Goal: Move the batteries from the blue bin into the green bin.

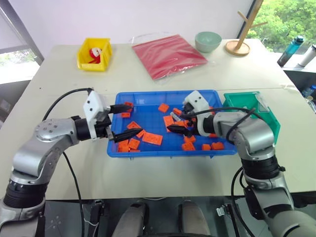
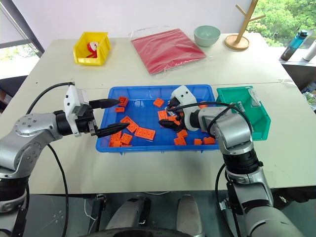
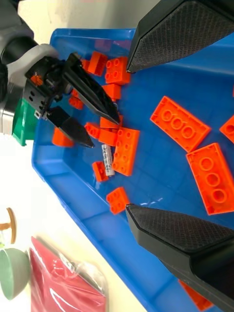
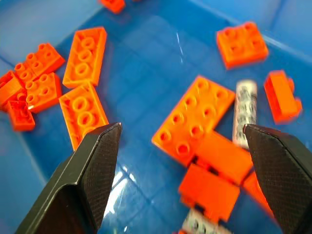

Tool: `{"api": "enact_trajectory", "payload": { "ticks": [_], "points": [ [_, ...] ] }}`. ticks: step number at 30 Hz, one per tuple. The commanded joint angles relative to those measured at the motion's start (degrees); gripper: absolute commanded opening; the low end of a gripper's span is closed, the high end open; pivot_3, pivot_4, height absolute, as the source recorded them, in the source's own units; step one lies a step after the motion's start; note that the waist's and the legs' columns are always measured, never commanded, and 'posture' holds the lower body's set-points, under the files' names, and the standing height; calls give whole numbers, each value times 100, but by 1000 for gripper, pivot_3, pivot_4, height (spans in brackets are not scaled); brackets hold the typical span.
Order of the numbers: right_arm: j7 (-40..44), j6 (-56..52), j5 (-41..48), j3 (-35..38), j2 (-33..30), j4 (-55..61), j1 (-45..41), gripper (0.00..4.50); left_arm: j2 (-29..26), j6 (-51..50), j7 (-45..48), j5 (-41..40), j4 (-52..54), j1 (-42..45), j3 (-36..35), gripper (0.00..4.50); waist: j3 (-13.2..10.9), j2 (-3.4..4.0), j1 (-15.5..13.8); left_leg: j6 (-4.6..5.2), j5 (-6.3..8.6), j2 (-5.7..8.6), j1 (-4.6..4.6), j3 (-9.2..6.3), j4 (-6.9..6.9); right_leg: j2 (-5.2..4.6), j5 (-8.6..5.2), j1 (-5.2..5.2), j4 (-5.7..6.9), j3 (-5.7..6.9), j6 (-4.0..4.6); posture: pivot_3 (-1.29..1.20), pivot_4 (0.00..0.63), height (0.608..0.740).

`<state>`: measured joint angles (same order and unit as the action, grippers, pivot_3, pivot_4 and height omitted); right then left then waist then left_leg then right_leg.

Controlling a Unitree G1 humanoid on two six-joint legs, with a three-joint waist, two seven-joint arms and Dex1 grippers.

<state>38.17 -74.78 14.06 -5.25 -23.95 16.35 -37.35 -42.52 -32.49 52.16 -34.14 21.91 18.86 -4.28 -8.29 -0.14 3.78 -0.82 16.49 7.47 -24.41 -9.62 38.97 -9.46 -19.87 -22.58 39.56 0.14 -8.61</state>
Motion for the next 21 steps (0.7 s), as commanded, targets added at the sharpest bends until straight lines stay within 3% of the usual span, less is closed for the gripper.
{"api": "enact_trajectory", "payload": {
  "ticks": [1,6,7,9,15,21],
  "points": [
    [-294,148,45,201,75,-190,-123,4101,27,143,19,61,31,133,13,4500,0,0,-5,0,0,0,0,0,0,0,0,1,0,0,0,0,150,717],
    [-454,344,102,288,111,-865,-413,4101,38,184,35,88,13,146,10,4500,0,0,-6,0,0,2,0,1,2,-1,0,1,0,0,0,0,150,717],
    [-440,430,92,235,77,-1015,-455,3865,39,182,28,90,17,146,1,4500,0,0,-5,0,0,1,0,1,1,0,0,0,0,0,0,0,150,717],
    [-401,602,74,139,28,-1289,-553,3271,43,172,5,88,41,139,-19,4500,0,0,-2,0,0,1,0,1,1,0,0,1,0,0,0,0,150,717],
    [-228,1035,-8,-257,-95,-1822,-728,153,56,139,-120,60,195,8,-95,4500,0,0,17,0,0,0,0,2,1,0,0,0,1,0,0,0,150,717],
    [-157,1279,-41,-442,-168,-1935,-737,49,61,97,-251,-3,327,-113,-168,4500,0,0,4,0,0,1,0,-1,3,0,0,2,0,0,0,0,150,717]
  ]
}}
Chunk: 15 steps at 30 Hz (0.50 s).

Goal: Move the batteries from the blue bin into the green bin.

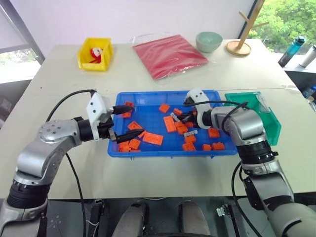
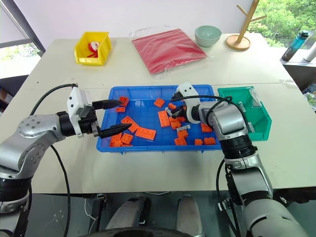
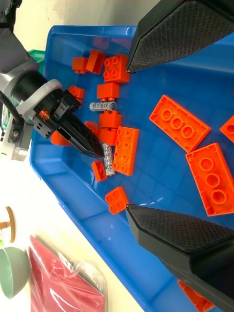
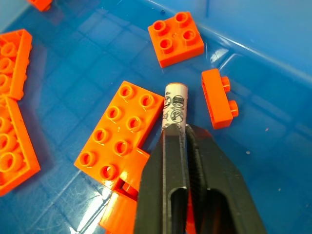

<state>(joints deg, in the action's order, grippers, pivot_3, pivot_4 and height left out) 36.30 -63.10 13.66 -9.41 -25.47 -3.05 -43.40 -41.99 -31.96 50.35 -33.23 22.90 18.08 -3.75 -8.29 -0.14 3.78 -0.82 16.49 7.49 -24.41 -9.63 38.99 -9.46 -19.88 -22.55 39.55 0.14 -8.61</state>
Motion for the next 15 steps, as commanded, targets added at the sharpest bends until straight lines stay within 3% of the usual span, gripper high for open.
{"api": "enact_trajectory", "payload": {
  "ticks": [1,15],
  "points": [
    [7,175,-28,-25,-25,19,-167,49,7,41,-85,-95,235,-44,-227,4500,0,0,8,0,0,0,0,1,0,0,0,0,0,0,0,0,150,717],
    [-197,-70,53,11,-20,527,-177,49,60,86,-95,-35,134,51,-161,4500,0,0,3,0,0,0,0,1,-1,0,0,-1,0,0,0,0,150,717]
  ]
}}
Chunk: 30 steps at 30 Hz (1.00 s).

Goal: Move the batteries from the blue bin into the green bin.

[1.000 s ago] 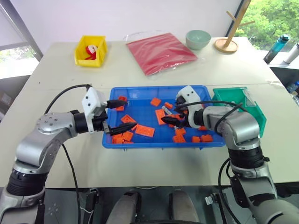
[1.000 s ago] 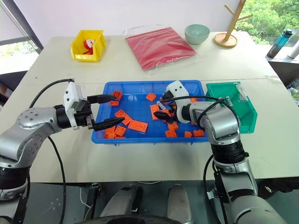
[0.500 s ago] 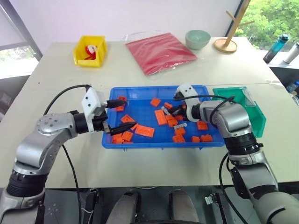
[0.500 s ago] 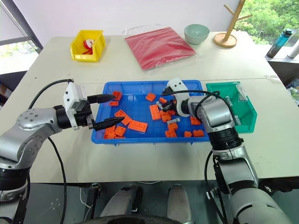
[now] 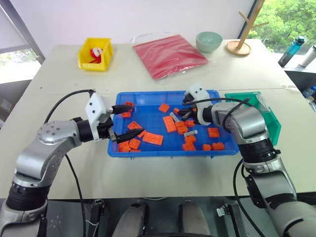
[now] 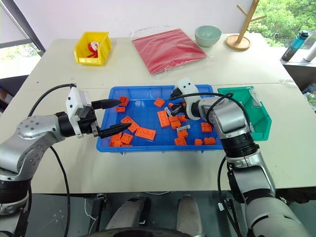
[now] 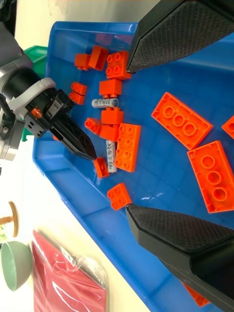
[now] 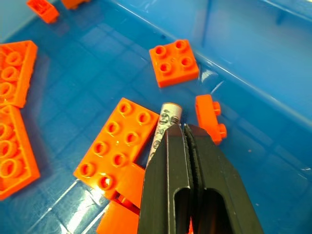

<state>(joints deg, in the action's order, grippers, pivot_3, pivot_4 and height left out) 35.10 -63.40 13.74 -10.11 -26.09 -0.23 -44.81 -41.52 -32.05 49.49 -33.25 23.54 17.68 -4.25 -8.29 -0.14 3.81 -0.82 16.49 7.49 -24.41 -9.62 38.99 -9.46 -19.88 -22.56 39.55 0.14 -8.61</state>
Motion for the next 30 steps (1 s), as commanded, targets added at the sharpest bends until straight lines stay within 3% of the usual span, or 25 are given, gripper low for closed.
{"api": "enact_trajectory", "payload": {
  "ticks": [1,5,6,8,13,30],
  "points": [
    [-92,-90,76,97,69,275,-27,49,14,96,-1,-34,67,96,-109,4500,0,0,0,0,0,0,0,0,0,0,0,0,0,0,0,0,150,717],
    [-121,-199,157,87,102,403,70,49,13,110,26,-21,36,111,-106,4500,0,0,0,0,0,0,0,0,0,0,0,0,0,0,0,0,150,717],
    [-128,-202,162,74,100,419,108,281,13,112,27,-18,35,113,-104,4500,0,0,-1,0,0,0,0,0,0,0,0,0,0,0,0,0,150,717],
    [-155,-134,108,-14,66,439,202,961,16,115,24,-13,43,110,-101,4500,0,0,-6,0,0,0,0,-1,0,0,0,1,0,0,0,0,150,717],
    [-189,-141,128,-39,79,500,276,3418,-1,113,16,-11,77,51,-130,4500,0,0,4,0,0,0,0,0,0,0,0,0,0,0,0,0,150,717],
    [-80,541,-92,-259,236,-640,-97,3418,-30,116,19,9,70,84,-145,4500,0,0,2,0,0,0,1,0,0,1,0,1,0,0,0,0,150,717]
  ]
}}
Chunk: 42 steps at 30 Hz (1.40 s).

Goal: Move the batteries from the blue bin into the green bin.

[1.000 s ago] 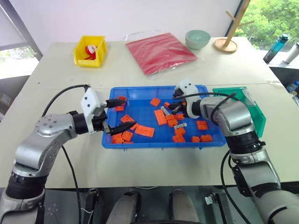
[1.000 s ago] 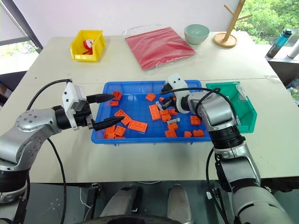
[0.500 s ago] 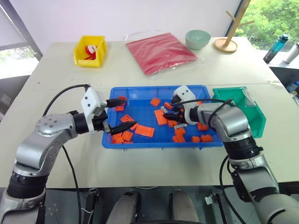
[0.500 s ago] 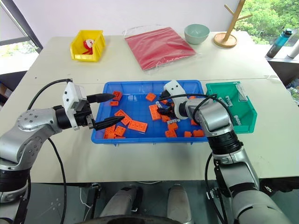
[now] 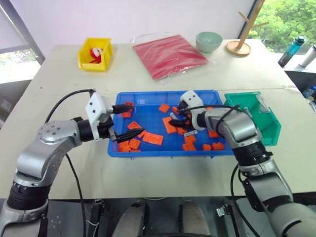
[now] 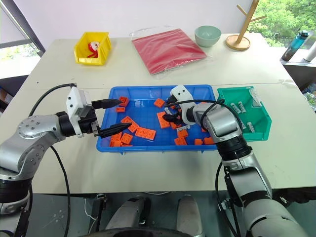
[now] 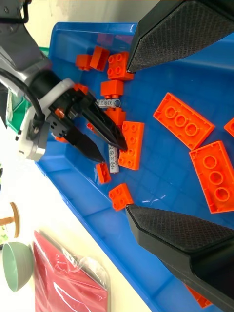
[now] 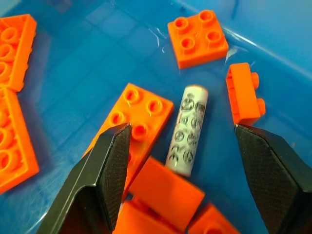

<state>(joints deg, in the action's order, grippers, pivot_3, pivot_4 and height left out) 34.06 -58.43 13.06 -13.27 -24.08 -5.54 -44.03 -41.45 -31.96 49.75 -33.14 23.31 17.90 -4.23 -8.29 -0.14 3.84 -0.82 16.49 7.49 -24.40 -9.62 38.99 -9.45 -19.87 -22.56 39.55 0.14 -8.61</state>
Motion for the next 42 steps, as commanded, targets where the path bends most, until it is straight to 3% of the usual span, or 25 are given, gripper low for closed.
{"api": "enact_trajectory", "payload": {
  "ticks": [1,18,37,40,42],
  "points": [
    [44,0,12,112,33,-104,-215,3418,-38,105,-13,-4,104,53,-154,4500,0,0,-1,0,0,0,0,0,0,0,0,0,0,0,0,0,150,717],
    [95,-587,336,481,-163,377,-165,3418,-35,139,22,9,83,25,-130,4500,0,0,-8,0,0,0,0,0,0,-1,0,0,0,0,0,0,150,717],
    [96,240,-88,283,-302,-536,-171,3418,-26,149,-20,18,137,-1,-131,4500,0,0,-4,0,0,0,0,0,0,0,0,0,0,0,0,0,150,717],
    [179,734,-416,-101,-332,-698,-204,2636,-33,159,-8,16,120,2,-140,4500,1,-1,0,0,0,0,0,0,0,0,0,1,-1,0,0,0,150,717],
    [213,903,-550,-243,-295,-784,-242,1659,-47,178,22,21,88,6,-149,4500,1,-1,3,0,0,0,1,0,0,0,0,1,-1,0,0,0,150,717]
  ]
}}
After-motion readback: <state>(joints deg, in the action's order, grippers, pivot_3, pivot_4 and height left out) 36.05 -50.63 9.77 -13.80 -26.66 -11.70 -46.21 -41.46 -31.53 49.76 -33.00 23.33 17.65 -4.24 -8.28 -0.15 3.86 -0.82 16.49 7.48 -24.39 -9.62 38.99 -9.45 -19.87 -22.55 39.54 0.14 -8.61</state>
